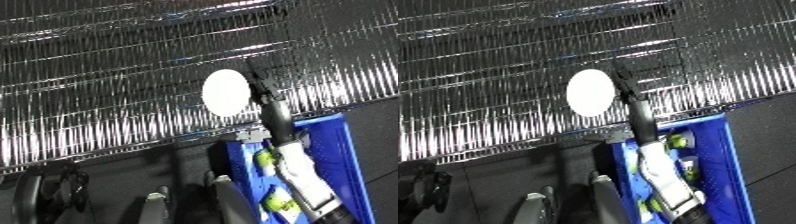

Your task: Pick up the object and place it into the box

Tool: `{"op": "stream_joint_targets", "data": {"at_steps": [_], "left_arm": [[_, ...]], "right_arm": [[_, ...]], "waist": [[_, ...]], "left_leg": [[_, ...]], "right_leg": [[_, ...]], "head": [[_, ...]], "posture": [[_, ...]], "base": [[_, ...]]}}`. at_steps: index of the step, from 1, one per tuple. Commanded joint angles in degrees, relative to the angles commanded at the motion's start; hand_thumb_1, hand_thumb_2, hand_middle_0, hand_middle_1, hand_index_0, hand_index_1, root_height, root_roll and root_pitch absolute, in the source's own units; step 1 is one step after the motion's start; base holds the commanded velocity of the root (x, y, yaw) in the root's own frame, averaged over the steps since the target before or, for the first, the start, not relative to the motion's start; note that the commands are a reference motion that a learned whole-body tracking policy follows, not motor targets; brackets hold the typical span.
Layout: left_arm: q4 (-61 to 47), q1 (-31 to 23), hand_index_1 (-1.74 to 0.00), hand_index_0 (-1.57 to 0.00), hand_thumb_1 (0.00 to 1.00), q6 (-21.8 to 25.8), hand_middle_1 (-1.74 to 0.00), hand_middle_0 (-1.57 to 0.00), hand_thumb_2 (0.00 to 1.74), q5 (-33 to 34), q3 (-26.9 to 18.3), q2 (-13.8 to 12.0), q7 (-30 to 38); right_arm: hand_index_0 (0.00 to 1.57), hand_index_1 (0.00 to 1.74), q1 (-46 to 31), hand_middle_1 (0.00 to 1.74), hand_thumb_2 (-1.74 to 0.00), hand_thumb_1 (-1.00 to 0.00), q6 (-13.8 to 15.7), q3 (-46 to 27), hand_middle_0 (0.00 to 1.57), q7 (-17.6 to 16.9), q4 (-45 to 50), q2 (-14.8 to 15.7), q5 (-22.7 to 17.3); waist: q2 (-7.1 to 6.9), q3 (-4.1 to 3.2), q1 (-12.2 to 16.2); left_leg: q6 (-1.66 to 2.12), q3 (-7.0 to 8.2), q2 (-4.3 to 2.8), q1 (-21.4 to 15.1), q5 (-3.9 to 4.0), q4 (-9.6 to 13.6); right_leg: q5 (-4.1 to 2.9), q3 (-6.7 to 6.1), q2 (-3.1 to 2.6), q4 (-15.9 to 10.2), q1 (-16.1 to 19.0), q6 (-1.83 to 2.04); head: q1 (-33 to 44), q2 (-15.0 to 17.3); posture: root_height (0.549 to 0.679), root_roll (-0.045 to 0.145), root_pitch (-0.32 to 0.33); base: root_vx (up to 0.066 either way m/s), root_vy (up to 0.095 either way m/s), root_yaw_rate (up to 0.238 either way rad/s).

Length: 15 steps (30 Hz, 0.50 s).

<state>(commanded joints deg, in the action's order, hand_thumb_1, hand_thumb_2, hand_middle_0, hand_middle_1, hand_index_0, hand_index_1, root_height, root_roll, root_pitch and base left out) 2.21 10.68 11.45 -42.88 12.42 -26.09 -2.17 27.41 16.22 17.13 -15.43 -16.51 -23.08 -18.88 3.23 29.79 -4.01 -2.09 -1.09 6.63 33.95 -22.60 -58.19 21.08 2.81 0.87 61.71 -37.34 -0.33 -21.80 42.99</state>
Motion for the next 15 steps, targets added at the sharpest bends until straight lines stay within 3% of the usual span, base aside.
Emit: {"op": "stream_joint_targets", "data": {"at_steps": [6,11,15], "left_arm": [[-0.08,0.12,-1.74,-1.57,1.00,-0.19,-1.74,-1.57,1.74,-0.47,0.29,-0.35,-0.08],[-0.37,0.56,-1.74,-1.57,1.00,-0.08,-1.74,-1.57,1.74,-0.87,0.66,-0.78,0.34],[-0.12,0.61,-1.74,-1.57,1.00,0.37,-1.74,-1.57,1.74,-1.14,0.87,-0.99,0.23]], "right_arm": [[1.02,1.13,1.75,1.13,-1.13,-0.65,-1.09,0.11,1.02,-0.53,-1.60,-0.13,-0.70],[1.41,1.57,3.50,1.57,-1.57,-0.90,-1.09,0.30,1.41,-1.62,-2.51,-0.39,-1.19],[1.41,1.57,4.23,1.57,-1.57,-0.90,-0.64,-0.06,1.41,-2.29,-3.15,-0.43,-1.42]], "waist": [[0.15,0.00,-0.27],[0.36,0.00,-0.43],[0.42,0.00,-0.46]], "left_leg": [[-0.16,-0.11,0.04,0.48,-0.23,-0.77],[-0.24,-0.22,0.12,0.93,0.03,-0.50],[-0.18,-0.31,0.08,0.84,0.06,-0.27]], "right_leg": [[0.22,0.21,-0.04,0.56,-0.40,-0.13],[0.19,0.36,-0.13,0.65,-0.87,-0.10],[0.15,0.30,-0.15,0.33,-0.57,0.01]], "head": [[-0.57,-3.30],[-0.85,-5.17],[-1.28,-7.20]], "posture": [[0.589,0.073,-0.013],[0.588,0.072,-0.007],[0.590,0.071,-0.007]], "base": [[-0.004,-0.010,0.028],[-0.033,-0.010,0.015],[-0.021,-0.009,-0.005]]}}
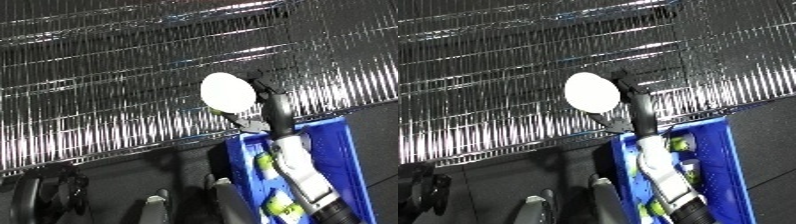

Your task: Pick up the object and place it into the box

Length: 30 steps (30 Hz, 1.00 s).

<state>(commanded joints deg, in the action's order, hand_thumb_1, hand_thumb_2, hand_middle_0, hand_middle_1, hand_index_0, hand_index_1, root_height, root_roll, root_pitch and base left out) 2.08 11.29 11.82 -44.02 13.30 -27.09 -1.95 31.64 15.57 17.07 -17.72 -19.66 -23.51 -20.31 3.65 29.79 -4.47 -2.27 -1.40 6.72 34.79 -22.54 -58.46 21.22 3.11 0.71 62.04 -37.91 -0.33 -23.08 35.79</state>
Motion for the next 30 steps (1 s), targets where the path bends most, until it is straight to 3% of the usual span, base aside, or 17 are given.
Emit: {"op": "stream_joint_targets", "data": {"at_steps": [4,11,15,21,30], "left_arm": [[-0.14,-0.42,-1.74,-1.57,1.00,0.17,-1.74,-1.57,1.74,-0.22,-0.53,-0.02,-0.48],[-1.28,-1.74,-1.74,-1.57,1.00,0.07,-1.74,-1.57,1.74,-0.28,-1.89,-0.21,-0.54],[-2.18,-4.37,-1.74,-1.57,1.00,1.14,-1.74,-1.57,1.74,-0.12,-3.43,-0.33,-0.79],[-2.99,-6.57,-1.74,-1.57,1.00,2.24,-1.74,-1.57,1.74,-0.23,-5.39,-0.54,-1.44],[-5.33,-9.77,-1.74,-1.57,1.00,3.25,-1.74,-1.57,1.74,0.39,-8.94,-0.97,-2.50]], "right_arm": [[1.41,1.57,-0.40,1.57,-1.57,-0.90,0.79,-0.81,1.41,-0.67,1.13,-0.10,0.38],[1.41,1.57,-3.39,1.57,-1.57,-0.90,1.49,-2.91,1.41,-2.17,7.77,-0.72,1.78],[1.41,1.57,-10.73,1.57,-1.57,-0.90,4.25,-6.03,1.41,-2.26,15.59,-1.07,4.39],[1.41,1.57,-19.36,1.57,-1.57,-0.90,7.38,-10.08,1.41,-3.45,23.59,-2.61,5.51],[1.41,1.57,-30.84,1.57,-1.57,-0.90,10.85,-15.79,1.41,-7.77,30.60,-3.09,5.81]], "waist": [[-0.01,0.00,0.17],[-0.43,0.00,1.14],[-1.13,-0.21,2.76],[-1.92,-0.65,4.88],[-3.02,-0.29,8.09]], "left_leg": [[-0.08,0.03,-0.09,-0.67,0.13,0.83],[-0.12,0.15,-0.35,-1.76,0.56,2.65],[-0.22,0.41,-0.97,-2.48,0.34,3.55],[-0.50,1.09,-1.71,-2.63,0.01,4.30],[-0.70,2.12,-3.16,-2.87,-0.16,5.61]], "right_leg": [[-0.10,-0.18,-0.07,-0.66,0.64,0.02],[-0.53,-0.59,-0.48,-2.00,1.55,0.28],[-0.76,-1.18,-0.96,-3.20,2.34,0.82],[-0.96,-1.67,-1.59,-4.31,2.38,1.27],[-1.43,-2.65,-2.37,-6.22,2.57,1.82]], "head": [[-0.53,-2.65],[-0.66,-2.06],[1.44,-1.90],[2.37,-2.28],[3.93,-4.94]], "posture": [[0.592,0.071,-0.007],[0.596,0.068,-0.005],[0.600,0.066,-0.001],[0.604,0.064,0.015],[0.610,0.060,0.041]], "base": [[-0.014,-0.004,-0.029],[-0.019,-0.002,-0.083],[-0.018,0.006,-0.175],[-0.049,0.002,-0.188],[-0.074,-0.014,-0.213]]}}
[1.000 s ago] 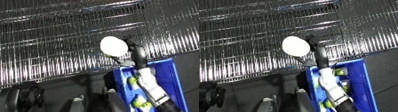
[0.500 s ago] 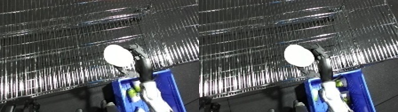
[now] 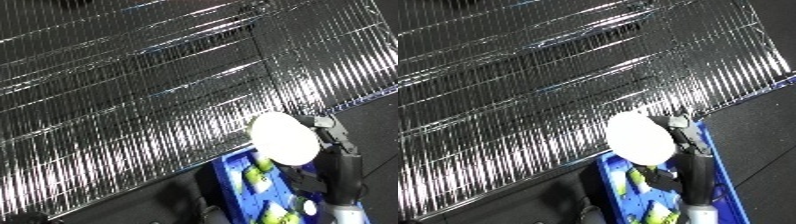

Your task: Pick up the object and place it into the box

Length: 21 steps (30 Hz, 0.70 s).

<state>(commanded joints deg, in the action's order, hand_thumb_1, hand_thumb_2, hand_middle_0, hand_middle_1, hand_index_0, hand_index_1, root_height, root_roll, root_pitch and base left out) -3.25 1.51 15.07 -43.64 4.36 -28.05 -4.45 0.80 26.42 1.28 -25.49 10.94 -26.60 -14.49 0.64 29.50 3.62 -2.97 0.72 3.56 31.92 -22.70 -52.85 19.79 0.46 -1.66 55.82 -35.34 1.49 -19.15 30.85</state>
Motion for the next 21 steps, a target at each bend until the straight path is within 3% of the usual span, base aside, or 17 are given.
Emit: {"op": "stream_joint_targets", "data": {"at_steps": [7,9,14,18,19,21], "left_arm": [[-1.33,-1.05,-1.74,-1.57,1.00,0.76,-1.74,-1.57,1.74,-0.17,-1.43,-1.06,-0.19],[-1.63,-1.59,-1.74,-1.57,1.00,1.50,-1.74,-1.57,1.74,-0.07,-1.79,-1.29,-0.29],[-1.12,-1.38,-1.74,-1.57,1.00,2.86,-1.74,-1.57,1.74,0.40,-1.62,-1.39,-0.28],[-0.15,-0.27,-1.74,-1.57,1.00,3.78,-1.74,-1.57,1.74,0.71,-0.89,-1.11,0.67],[-0.15,-0.27,-1.74,-1.57,1.00,3.78,-1.74,-1.57,1.74,0.71,-0.89,-1.11,0.67],[0.85,0.90,-1.74,-1.57,1.00,4.44,-1.74,-1.57,1.74,0.94,0.12,-0.50,1.72]], "right_arm": [[1.41,1.57,-5.88,1.57,-1.57,-0.90,0.99,-1.77,1.41,-3.13,1.81,-0.80,0.37],[1.41,1.57,-8.20,1.57,-1.57,-0.90,2.35,-2.69,1.41,-3.89,1.32,-1.03,-0.53],[1.41,1.57,-10.32,1.57,-1.57,-0.90,4.19,-3.45,1.41,-5.26,-0.68,-1.04,-2.75],[1.10,1.22,-10.72,1.22,-1.22,-0.70,5.12,-3.54,1.10,-7.14,-2.83,-1.11,-2.87],[1.10,1.22,-10.72,1.22,-1.22,-0.70,5.12,-3.54,1.10,-7.14,-2.83,-1.11,-2.87],[0.86,0.96,-10.55,0.96,-0.96,-0.55,6.50,-3.80,0.86,-8.00,-5.16,-1.26,-3.23]], "waist": [[-0.42,0.29,2.07],[-0.55,0.29,3.00],[-0.49,0.29,4.37],[-0.18,0.29,5.53],[-0.18,0.29,5.53],[0.40,0.29,6.53]], "left_leg": [[-0.18,0.76,-0.54,0.61,0.31,1.29],[-0.17,1.09,-0.81,0.69,0.46,1.98],[-0.09,1.79,-1.25,0.75,0.94,3.47],[0.00,2.55,-1.58,0.68,1.15,4.27],[0.00,2.55,-1.58,0.68,1.15,4.27],[0.21,3.24,-1.74,0.37,1.32,4.78]], "right_leg": [[-0.48,-0.70,-0.78,-1.49,-0.65,0.22],[-0.76,-1.15,-1.14,-2.44,-0.65,0.32],[-1.45,-1.81,-1.41,-4.04,-0.86,0.42],[-1.87,-2.31,-1.46,-4.74,-1.14,0.40],[-1.87,-2.31,-1.46,-4.74,-1.14,0.40],[-2.15,-2.86,-1.36,-5.21,-1.28,0.34]], "head": [[-0.82,-1.92],[-1.44,-2.55],[-4.14,-3.53],[-5.92,-3.98],[-5.92,-3.98],[-7.57,-3.99]], "posture": [[0.613,0.059,0.067],[0.615,0.060,0.077],[0.619,0.062,0.095],[0.621,0.067,0.104],[0.621,0.067,0.104],[0.622,0.074,0.108]], "base": [[-0.106,-0.020,-0.210],[-0.086,-0.010,-0.185],[-0.092,-0.004,-0.183],[-0.069,0.029,-0.187],[-0.058,0.042,-0.180],[-0.039,0.074,-0.148]]}}
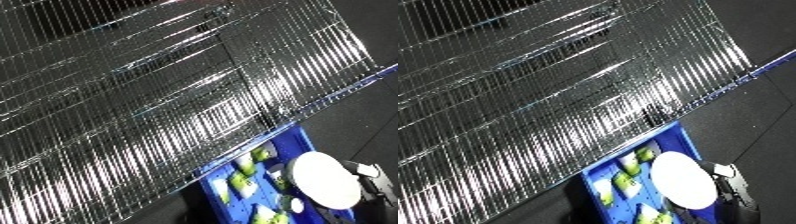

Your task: Pick up the object and place it into the box

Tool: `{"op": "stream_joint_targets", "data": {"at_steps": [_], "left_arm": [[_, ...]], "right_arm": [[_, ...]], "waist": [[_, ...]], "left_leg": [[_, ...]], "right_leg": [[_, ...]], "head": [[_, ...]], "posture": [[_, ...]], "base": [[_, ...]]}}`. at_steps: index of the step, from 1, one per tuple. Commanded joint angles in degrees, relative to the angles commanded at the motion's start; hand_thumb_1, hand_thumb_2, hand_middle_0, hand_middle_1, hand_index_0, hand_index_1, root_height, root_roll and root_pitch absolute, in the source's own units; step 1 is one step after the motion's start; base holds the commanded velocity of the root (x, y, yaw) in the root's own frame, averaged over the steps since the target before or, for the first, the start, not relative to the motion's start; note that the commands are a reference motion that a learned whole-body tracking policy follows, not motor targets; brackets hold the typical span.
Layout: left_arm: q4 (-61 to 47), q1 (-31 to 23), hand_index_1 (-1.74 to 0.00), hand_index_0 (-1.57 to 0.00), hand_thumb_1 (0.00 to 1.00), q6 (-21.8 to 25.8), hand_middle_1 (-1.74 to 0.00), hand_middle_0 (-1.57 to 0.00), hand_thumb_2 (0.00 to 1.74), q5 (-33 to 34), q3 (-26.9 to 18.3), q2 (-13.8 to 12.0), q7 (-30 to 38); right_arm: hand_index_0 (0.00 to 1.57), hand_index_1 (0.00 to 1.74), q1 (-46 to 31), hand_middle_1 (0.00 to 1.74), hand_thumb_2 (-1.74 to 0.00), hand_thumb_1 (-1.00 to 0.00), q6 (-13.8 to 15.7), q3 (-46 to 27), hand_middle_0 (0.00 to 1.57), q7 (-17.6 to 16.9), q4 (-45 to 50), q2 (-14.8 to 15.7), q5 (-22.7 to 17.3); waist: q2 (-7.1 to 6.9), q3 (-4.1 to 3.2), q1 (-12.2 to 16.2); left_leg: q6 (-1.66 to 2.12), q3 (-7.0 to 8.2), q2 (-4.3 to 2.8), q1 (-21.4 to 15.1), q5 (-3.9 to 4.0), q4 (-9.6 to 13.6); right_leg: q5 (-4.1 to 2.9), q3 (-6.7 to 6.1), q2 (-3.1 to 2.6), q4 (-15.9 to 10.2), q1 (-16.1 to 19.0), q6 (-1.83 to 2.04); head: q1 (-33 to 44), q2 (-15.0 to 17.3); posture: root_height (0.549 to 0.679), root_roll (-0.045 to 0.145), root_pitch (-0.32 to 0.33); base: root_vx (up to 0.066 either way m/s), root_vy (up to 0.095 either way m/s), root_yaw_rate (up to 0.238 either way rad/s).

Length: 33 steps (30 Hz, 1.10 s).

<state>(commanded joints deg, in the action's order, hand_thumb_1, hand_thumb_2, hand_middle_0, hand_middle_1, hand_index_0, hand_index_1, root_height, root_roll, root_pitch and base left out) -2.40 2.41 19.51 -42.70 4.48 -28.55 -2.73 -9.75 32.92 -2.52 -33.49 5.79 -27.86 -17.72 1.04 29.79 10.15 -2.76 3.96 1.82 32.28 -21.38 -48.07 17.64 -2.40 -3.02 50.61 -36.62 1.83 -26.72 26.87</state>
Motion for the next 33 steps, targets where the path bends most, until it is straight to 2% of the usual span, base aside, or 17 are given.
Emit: {"op": "stream_joint_targets", "data": {"at_steps": [6,11,22,28,33], "left_arm": [[2.04,2.68,-1.74,-1.57,1.00,0.95,-1.74,-1.57,1.74,-0.09,2.09,1.48,1.85],[3.38,4.45,-1.74,-1.57,1.00,1.21,-1.74,-1.57,1.74,-0.35,3.20,2.26,2.45],[4.20,5.66,-1.74,-1.57,1.00,0.97,-1.74,-1.57,1.74,-0.13,4.60,3.24,1.69],[4.62,6.13,-1.74,-1.57,1.00,0.01,-1.74,-1.57,1.74,-0.84,4.90,3.64,0.67],[5.23,6.12,-1.74,-1.57,1.00,-0.59,-1.74,-1.57,1.74,-1.28,5.34,4.06,0.00]], "right_arm": [[0.39,0.44,1.52,0.44,-0.44,-0.25,2.41,-0.14,0.39,0.96,-4.82,-0.45,-1.18],[0.00,0.00,3.09,0.00,0.00,0.00,2.89,0.03,0.00,1.48,-6.26,-0.90,-1.40],[0.00,0.00,4.02,0.00,0.00,0.00,1.44,0.77,0.00,3.02,-4.46,-0.43,-1.75],[0.00,0.00,4.78,0.00,0.00,0.00,1.17,1.44,0.00,5.58,-3.37,-0.21,-1.75],[0.00,0.00,6.66,0.00,0.00,0.00,0.24,2.56,0.00,8.02,-1.61,-0.48,0.25]], "waist": [[1.79,0.00,1.57],[2.67,0.00,1.98],[2.93,0.00,2.04],[2.76,0.00,1.67],[2.49,0.00,0.70]], "left_leg": [[0.59,1.27,0.09,-1.12,0.59,1.56],[1.04,1.80,0.23,-1.30,1.00,2.48],[1.33,1.61,0.16,-1.52,1.49,3.60],[1.43,1.22,0.17,-1.64,1.81,3.80],[1.61,0.59,0.30,-1.93,2.07,3.90]], "right_leg": [[-0.47,-1.14,0.25,-1.11,-0.18,-0.13],[-0.63,-1.57,0.36,-1.61,-0.51,-0.38],[-0.64,-1.51,0.33,-1.91,-0.62,-0.64],[-0.59,-1.14,0.41,-1.89,-0.33,-0.76],[-0.31,-0.70,0.58,-1.89,0.52,-0.98]], "head": [[-2.47,-0.80],[-4.06,-0.96],[-4.53,-0.29],[-3.99,0.35],[-3.22,1.28]], "posture": [[0.624,0.088,0.114],[0.626,0.097,0.123],[0.627,0.102,0.132],[0.627,0.102,0.129],[0.628,0.102,0.120]], "base": [[-0.022,0.087,-0.080],[-0.030,0.036,0.011],[-0.013,0.000,0.023],[0.001,-0.003,0.026],[0.021,-0.013,0.074]]}}
